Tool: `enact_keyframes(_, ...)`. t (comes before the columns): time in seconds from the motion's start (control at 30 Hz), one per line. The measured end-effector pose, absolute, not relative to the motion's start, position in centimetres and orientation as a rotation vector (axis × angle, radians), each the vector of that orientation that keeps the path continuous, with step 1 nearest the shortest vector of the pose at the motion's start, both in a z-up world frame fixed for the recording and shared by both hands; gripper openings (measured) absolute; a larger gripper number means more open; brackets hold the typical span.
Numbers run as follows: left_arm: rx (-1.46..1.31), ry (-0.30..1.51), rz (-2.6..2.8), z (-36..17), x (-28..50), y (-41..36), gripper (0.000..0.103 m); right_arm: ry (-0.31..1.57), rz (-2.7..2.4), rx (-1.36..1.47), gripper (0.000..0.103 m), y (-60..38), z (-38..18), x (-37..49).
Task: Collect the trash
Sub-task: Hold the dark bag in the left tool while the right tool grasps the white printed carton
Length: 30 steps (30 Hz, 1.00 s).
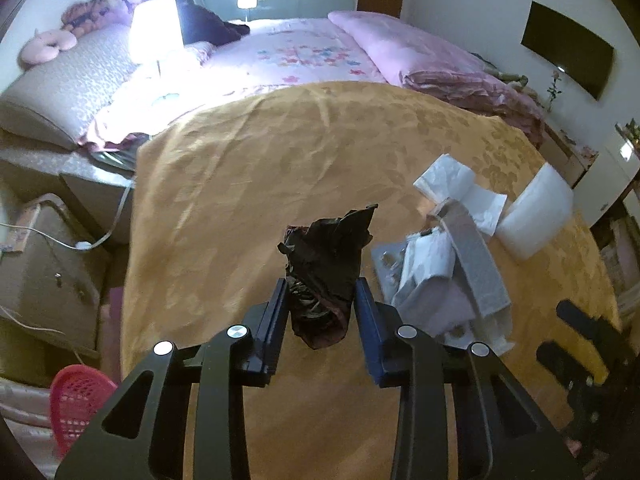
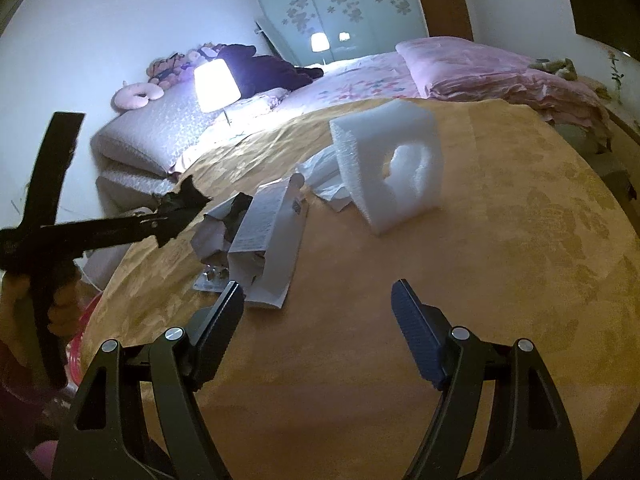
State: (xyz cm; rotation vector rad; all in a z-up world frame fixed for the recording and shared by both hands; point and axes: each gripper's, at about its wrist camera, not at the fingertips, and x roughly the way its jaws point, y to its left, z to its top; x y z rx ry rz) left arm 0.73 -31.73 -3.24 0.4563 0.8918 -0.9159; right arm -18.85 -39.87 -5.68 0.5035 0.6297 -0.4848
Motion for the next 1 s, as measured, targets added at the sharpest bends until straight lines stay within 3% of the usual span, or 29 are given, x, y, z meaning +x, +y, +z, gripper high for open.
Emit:
enact_keyframes(0.57,0.424,0.847,-0.912,-3.4,-0.3,-27.6,0.032,0.666,-0.44,0.471,0.072,-40.9,-5.2,-11.9)
enact_keyframes(0.83,0.394,0.856,-0.926,-3.7,-0.2,-26.3,0.032,0.706,-0.453,0.462,0.058,-41.3,-5.8,-10.3)
enact_keyframes(1.0,0.403,0.852,-0.92,-3.8,-0.4,-26.0,0.032,0.728,-0.451,0.476,0.044,-41.5,-6.2,-10.6)
